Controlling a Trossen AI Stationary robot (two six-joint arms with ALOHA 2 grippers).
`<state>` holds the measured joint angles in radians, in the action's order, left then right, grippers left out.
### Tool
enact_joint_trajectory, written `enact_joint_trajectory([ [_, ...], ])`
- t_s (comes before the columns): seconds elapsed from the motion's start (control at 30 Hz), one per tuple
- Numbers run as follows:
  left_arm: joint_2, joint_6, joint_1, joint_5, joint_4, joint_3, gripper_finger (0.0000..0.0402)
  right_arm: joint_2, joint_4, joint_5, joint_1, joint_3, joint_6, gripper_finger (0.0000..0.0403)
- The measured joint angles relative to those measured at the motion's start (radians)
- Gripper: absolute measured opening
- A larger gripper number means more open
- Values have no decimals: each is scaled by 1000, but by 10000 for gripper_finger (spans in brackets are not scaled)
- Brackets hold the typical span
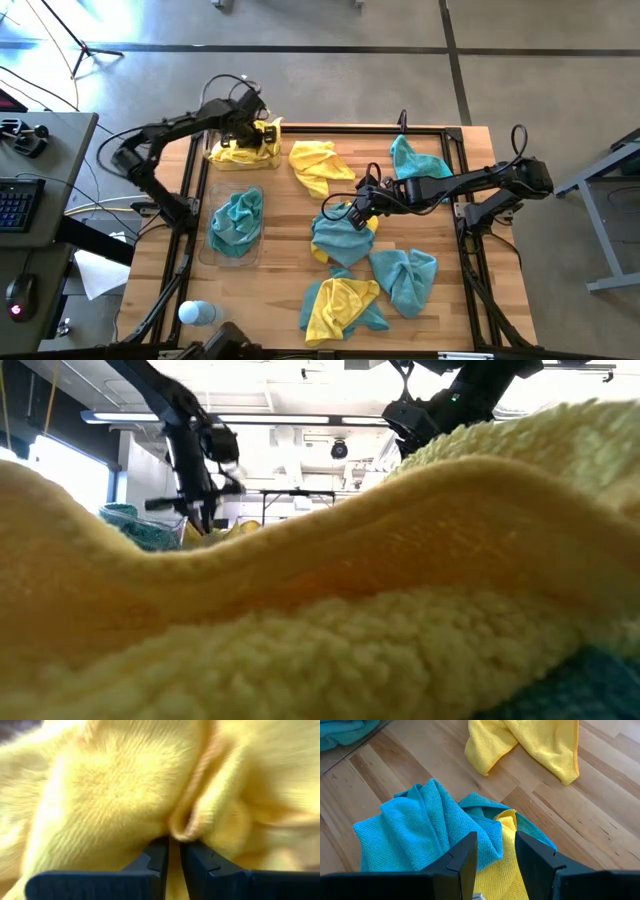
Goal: Sort microfiber towel by color & place in baskets
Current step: Put the yellow microfiber cloth into the top transparent bin, then put the blue microfiber cloth into the bottom transparent bin
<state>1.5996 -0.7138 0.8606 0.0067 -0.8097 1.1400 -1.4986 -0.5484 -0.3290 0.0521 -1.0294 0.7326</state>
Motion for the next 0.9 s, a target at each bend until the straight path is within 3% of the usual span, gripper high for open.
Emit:
enact_joint_trajectory([
  [0.23, -192, -8, -14, -58, -16, 1, 37, 0, -12, 21, 0, 0, -14, 128],
  [0.37, -281, 5, -90, -98, -33, 1, 37, 19, -141, 23, 14, -1, 5, 128],
  [0.47, -321, -13, -207, -150, -59, 1, 37, 56, -296, -38, 59, 10, 36, 125],
  [0.57, -330, -59, -360, -215, -57, 1, 37, 144, -325, -36, 110, 94, 66, 102],
  [0.77, -330, -84, -651, -308, 69, 1, 37, 426, -173, -10, 236, 345, 198, 15],
  [0.9, -321, 53, -794, -322, 267, 1, 37, 602, -26, -3, 293, 431, 103, 14],
])
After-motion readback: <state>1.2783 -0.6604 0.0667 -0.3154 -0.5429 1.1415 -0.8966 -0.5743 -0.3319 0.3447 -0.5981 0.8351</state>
